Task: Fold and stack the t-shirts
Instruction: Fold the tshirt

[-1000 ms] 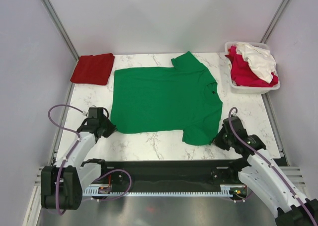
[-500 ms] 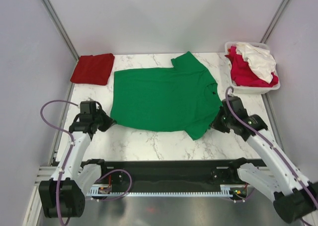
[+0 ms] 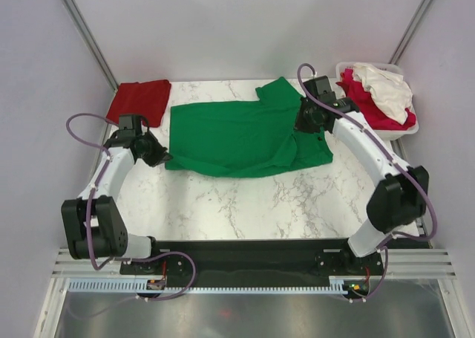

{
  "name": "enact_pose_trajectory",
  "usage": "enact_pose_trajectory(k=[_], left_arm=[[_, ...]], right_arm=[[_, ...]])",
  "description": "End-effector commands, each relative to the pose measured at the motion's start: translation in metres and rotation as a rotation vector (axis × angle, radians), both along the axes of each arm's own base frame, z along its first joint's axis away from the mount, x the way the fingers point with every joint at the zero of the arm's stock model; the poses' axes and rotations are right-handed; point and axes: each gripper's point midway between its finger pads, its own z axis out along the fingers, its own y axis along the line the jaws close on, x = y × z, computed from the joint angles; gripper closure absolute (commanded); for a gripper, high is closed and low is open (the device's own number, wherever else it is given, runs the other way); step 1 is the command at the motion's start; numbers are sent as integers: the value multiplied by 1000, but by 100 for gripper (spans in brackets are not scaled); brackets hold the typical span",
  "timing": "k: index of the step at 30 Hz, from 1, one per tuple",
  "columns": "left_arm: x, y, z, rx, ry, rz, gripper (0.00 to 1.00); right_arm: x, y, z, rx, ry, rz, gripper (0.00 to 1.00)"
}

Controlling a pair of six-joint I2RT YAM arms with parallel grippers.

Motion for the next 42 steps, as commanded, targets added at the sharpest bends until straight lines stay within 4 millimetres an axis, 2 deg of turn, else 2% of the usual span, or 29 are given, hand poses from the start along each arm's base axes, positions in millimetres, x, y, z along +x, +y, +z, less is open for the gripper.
enact_pose_trajectory(k=[1,2,3,5,6,8,9,11,12,14,18,19,20,27,28,30,31,32,33,34,35,36,37,38,39,40,41,42], left_arm=[[27,5,5,28,-21,-46,98],[31,6,-8,27,19,-46,98],[39,8,-9,38,21,-44,98],[49,11,-24,40,61,-46,98],[52,11,-26,40,69,-50,98],[58,10,-35,36,90,-65,98],[63,9,-41,28,103,-72,98],[71,11,-44,36,105,-71,98],[72,12,-51,38,126,-69,98],[78,14,-51,46,125,-65,98],[86,15,-60,45,152,-76,98],[87,15,-66,43,171,-78,98],[90,16,-65,45,168,-81,98],[94,18,-75,59,203,-86,98],[95,19,-76,59,207,-84,97],[98,20,-78,63,211,-89,94],[97,21,-80,67,221,-88,92],[101,23,-78,77,217,-82,90],[102,23,-80,79,223,-82,82],[104,24,-79,83,223,-82,76],[108,25,-74,87,215,-84,68],[110,25,-70,90,207,-89,54],[114,26,-64,96,193,-91,48],[119,31,-52,130,171,-89,43],[121,33,-40,155,146,-89,35],[123,35,-29,178,128,-88,32],[123,41,-18,227,113,-82,30],[120,42,-12,250,110,-85,28]], right_arm=[[36,-5,-7,-49,-1,17,100],[43,-5,-10,-53,4,20,100],[52,-7,-24,-68,32,15,100],[66,-9,-21,-70,25,10,100],[72,-14,-31,-81,46,-3,100],[82,-21,-28,-98,35,-28,100],[86,-29,-34,-115,50,-51,100],[92,-43,-32,-153,38,-99,100],[95,-49,-31,-162,35,-116,100],[99,-62,-29,-186,24,-150,100],[108,-73,-27,-220,15,-167,100],[110,-75,-25,-217,12,-167,100],[111,-73,-28,-207,19,-163,100],[124,-66,-54,-177,65,-135,100],[127,-65,-54,-173,62,-133,100],[131,-64,-67,-176,83,-131,100],[136,-61,-65,-165,75,-128,100],[139,-62,-74,-169,89,-128,100],[141,-61,-77,-167,91,-126,100],[148,-59,-71,-153,76,-128,89],[151,-61,-80,-156,87,-130,82],[151,-62,-81,-162,97,-136,76],[159,-68,-69,-175,70,-164,53],[161,-71,-70,-186,73,-176,41],[162,-76,-59,-202,61,-192,25],[161,-79,-56,-218,59,-204,19],[159,-87,-43,-244,34,-229,15],[153,-90,-45,-259,46,-237,13]])
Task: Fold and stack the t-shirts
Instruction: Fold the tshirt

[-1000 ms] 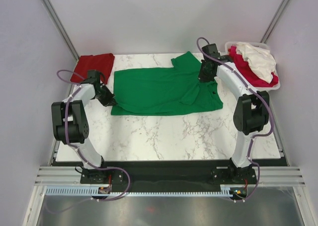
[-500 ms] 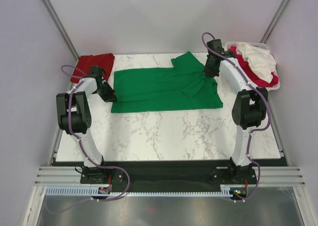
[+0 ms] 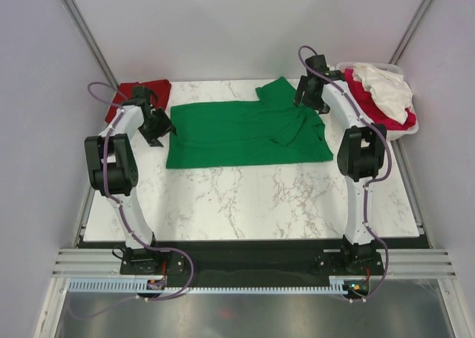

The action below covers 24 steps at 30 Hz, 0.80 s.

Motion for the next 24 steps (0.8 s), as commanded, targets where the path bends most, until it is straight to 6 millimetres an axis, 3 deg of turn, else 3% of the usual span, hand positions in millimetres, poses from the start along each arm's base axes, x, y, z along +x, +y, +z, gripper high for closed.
enact_pose_trajectory(k=[1,2,3,4,5,6,7,8,9,10,12,13,17,24], left_arm=[[0,9,69,140,-130,-49,28],[-8,8,71,166,-128,-76,28],[-15,3,77,171,-138,-95,28],[-23,-4,81,174,-146,-120,28],[-41,-17,86,181,-160,-172,28],[-50,-23,87,186,-163,-196,28],[-67,-33,76,190,-134,-254,28],[-76,-33,87,219,-167,-265,28],[-85,-36,85,228,-163,-284,29],[-100,-41,75,237,-141,-314,29],[-113,-44,81,254,-174,-337,29],[-123,-41,72,263,-152,-342,29],[-134,-30,63,313,-167,-329,30],[-129,-37,58,287,-160,-351,33]], right_arm=[[-8,-21,41,-72,-59,-64,13],[-15,-21,59,-65,-92,-62,13],[-16,-12,63,-30,-121,-40,12],[-34,-4,36,-5,-59,-13,13],[-43,6,49,43,-95,19,13],[-57,26,23,132,-58,69,14],[-65,34,18,177,-53,90,16],[-72,44,18,223,-57,109,18],[-84,58,1,290,-23,142,23],[-88,65,-3,316,-22,155,25],[-95,81,-16,370,-8,189,31],[-97,84,-20,379,1,194,34],[-91,94,-40,402,27,195,43],[-76,91,-53,379,33,172,51]])
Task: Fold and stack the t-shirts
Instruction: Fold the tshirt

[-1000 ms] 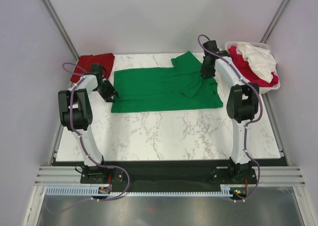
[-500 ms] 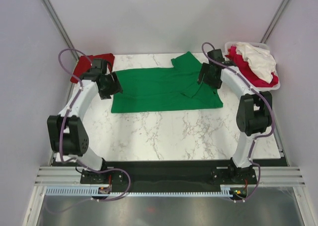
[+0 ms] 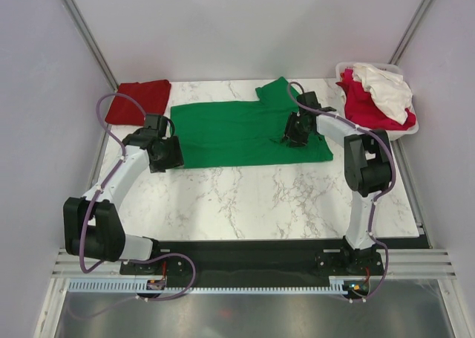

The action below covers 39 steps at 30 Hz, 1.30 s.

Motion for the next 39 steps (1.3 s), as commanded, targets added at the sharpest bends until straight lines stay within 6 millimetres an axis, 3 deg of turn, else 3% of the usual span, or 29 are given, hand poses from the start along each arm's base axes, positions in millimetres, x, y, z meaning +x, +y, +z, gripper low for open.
enact_pose_trajectory(k=[1,5,11,12,16,17,18,19,20,21,22,23,24,25,26,27,30,31,33,34,35,36,37,38,39], left_arm=[[14,3,9,29,-57,-34,33],[13,2,9,26,-58,-35,33],[13,2,8,23,-56,-37,33],[13,2,8,23,-56,-37,33],[13,2,9,24,-58,-38,33],[14,1,9,22,-59,-39,34],[13,1,9,22,-58,-39,33],[13,1,9,22,-58,-39,34],[13,1,8,23,-56,-39,33],[13,2,8,25,-56,-40,34],[13,2,8,25,-56,-40,34],[13,2,8,25,-55,-38,34],[13,2,7,26,-54,-39,34],[12,2,6,28,-51,-40,34],[12,2,6,28,-49,-38,34],[12,2,5,28,-48,-37,34],[12,1,4,27,-45,-39,34],[12,0,4,25,-44,-42,34],[11,-2,2,24,-40,-47,34],[11,-2,3,22,-39,-48,34],[11,-3,2,22,-38,-51,34],[12,-3,3,22,-39,-51,34],[13,-4,3,20,-39,-52,34],[13,-4,3,19,-41,-53,34],[14,-4,3,18,-39,-52,34]], right_arm=[[25,6,10,33,-63,-13,52],[23,6,1,26,-42,-17,55],[28,3,1,15,-47,-21,76],[32,3,7,5,-61,-25,82],[49,7,32,-23,-117,-27,83],[50,14,35,-27,-114,-13,83],[63,19,52,-15,-153,-9,83],[68,24,46,-16,-142,-1,83],[79,34,63,1,-175,14,83],[85,39,65,9,-181,22,83],[89,49,54,14,-167,42,79],[92,56,56,30,-169,70,71],[104,64,71,53,-212,87,44],[108,69,63,55,-204,104,35],[114,72,74,56,-233,119,25],[117,72,77,51,-248,126,22],[118,57,91,-25,-288,116,19],[115,49,115,-47,-330,100,19],[101,23,108,-155,-314,43,17],[92,12,130,-175,-346,10,17],[76,0,108,-205,-294,-14,17],[68,-7,105,-207,-285,-34,18],[60,-13,114,-206,-299,-52,19],[46,-19,94,-223,-252,-53,28],[40,-22,89,-224,-240,-52,35]])
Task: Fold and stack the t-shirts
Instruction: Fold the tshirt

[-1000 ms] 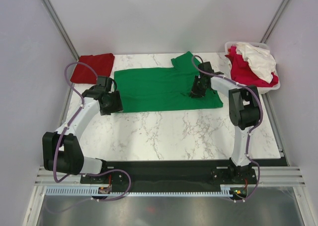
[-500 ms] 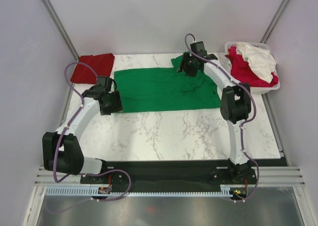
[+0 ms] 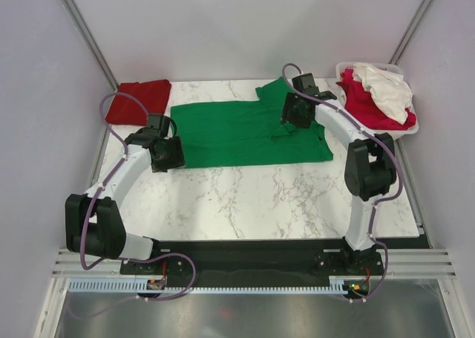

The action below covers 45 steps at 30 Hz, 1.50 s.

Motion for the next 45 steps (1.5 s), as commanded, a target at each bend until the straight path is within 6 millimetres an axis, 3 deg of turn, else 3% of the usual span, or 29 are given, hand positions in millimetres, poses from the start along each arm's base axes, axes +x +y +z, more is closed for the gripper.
enact_pose_trajectory(k=[1,2,5,9,13,22,26,28,29,31,32,33,34,35,36,39,41,43,45], left_arm=[[11,-1,6,12,-39,-36,34],[10,-1,5,12,-37,-35,34],[10,-1,6,11,-42,-38,34],[10,-1,7,12,-45,-40,34],[9,-1,7,12,-46,-40,34],[9,-2,7,12,-43,-44,34],[9,-2,7,12,-43,-44,34],[9,-2,6,13,-42,-43,34],[9,-2,6,13,-42,-43,34],[9,-2,6,12,-40,-46,34],[10,-2,5,13,-39,-45,34],[10,-2,6,12,-40,-45,34],[11,-2,6,12,-40,-47,34],[11,-2,6,13,-38,-46,34],[10,-2,5,14,-36,-47,34],[10,-1,6,18,-41,-45,34],[10,-1,5,21,-40,-43,34],[10,0,5,22,-41,-40,34],[9,0,5,20,-36,-39,34]], right_arm=[[-14,-28,21,-51,-60,-69,39],[-23,-31,6,-60,-30,-69,53],[-28,-29,-12,-62,0,-45,69],[-26,-26,-37,-70,52,-31,71],[-18,-24,-50,-76,69,-29,73],[12,-19,-63,-95,74,-23,74],[31,-16,-57,-95,50,-19,73],[36,-17,-67,-101,66,-22,72],[46,-14,-58,-92,40,-20,71],[55,-9,-69,-85,48,-16,70],[70,0,-54,-44,5,-1,69],[76,7,-67,-28,15,16,69],[93,18,-49,12,-42,35,69],[98,31,-60,63,-34,69,69],[105,39,-56,97,-56,90,69],[129,66,-30,213,-172,157,67],[139,70,-9,228,-239,168,66],[142,59,24,185,-307,139,59],[132,45,56,144,-352,104,53]])
